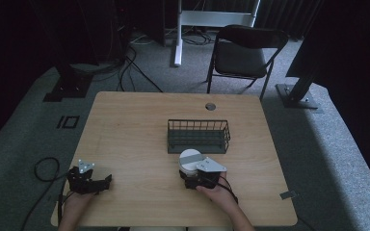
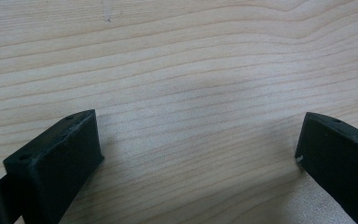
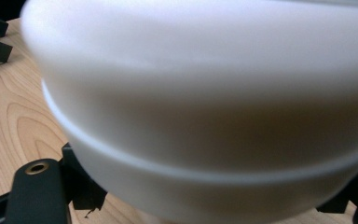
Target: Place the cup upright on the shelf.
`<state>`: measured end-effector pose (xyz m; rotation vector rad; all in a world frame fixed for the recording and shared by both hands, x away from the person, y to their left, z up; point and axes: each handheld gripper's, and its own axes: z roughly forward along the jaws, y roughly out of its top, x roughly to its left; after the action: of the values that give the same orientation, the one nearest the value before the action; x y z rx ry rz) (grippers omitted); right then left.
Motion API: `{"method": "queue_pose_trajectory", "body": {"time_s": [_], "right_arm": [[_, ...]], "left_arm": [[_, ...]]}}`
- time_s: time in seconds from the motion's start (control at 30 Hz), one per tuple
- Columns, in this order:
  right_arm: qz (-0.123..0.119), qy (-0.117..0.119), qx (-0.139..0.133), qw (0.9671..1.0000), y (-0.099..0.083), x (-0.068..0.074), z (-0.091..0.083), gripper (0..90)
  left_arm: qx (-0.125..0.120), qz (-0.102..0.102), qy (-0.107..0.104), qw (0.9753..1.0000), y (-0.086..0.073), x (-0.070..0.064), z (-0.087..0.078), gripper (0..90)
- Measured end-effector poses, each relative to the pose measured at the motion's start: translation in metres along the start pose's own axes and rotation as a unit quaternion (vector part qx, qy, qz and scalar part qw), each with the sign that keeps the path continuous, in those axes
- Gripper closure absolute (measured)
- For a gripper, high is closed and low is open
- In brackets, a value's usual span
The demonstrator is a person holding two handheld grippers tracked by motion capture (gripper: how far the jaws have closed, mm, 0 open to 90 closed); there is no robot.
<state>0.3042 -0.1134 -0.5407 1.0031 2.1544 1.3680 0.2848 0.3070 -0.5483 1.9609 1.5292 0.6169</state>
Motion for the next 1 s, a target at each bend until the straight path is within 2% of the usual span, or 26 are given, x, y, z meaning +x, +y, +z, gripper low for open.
{"method": "queue_pose_trajectory", "body": {"time_s": [0.1,0.2,0.47,0.57,0.73,0.9,1.0], "right_arm": [[0.001,0.000,0.000,1.0000,0.000,0.000,0.000,18.0],[0.015,0.002,0.002,0.9999,0.001,-0.001,-0.001,18.2],[0.014,0.011,0.006,0.9998,0.004,-0.001,-0.002,18.3],[0.021,0.014,0.002,0.9997,0.005,-0.001,-0.003,18.3],[0.009,0.019,-0.003,0.9998,0.012,0.000,-0.007,18.3],[0.020,0.019,-0.013,0.9995,0.019,-0.002,-0.009,18.3],[0.016,0.023,-0.018,0.9995,0.023,-0.002,-0.011,18.3]], "left_arm": [[0.000,0.000,0.000,1.0000,0.000,0.000,0.000,0.2],[0.000,0.000,0.000,1.0000,0.000,0.000,0.000,0.2],[0.000,0.000,0.000,1.0000,0.000,0.000,0.000,0.1],[0.000,0.000,0.000,1.0000,0.000,0.000,0.000,0.1],[0.000,0.000,0.000,1.0000,0.000,0.000,0.000,0.2],[0.000,0.000,0.000,1.0000,0.000,0.000,0.000,0.1],[0.000,0.000,0.000,1.0000,0.000,0.000,0.000,0.2]]}}
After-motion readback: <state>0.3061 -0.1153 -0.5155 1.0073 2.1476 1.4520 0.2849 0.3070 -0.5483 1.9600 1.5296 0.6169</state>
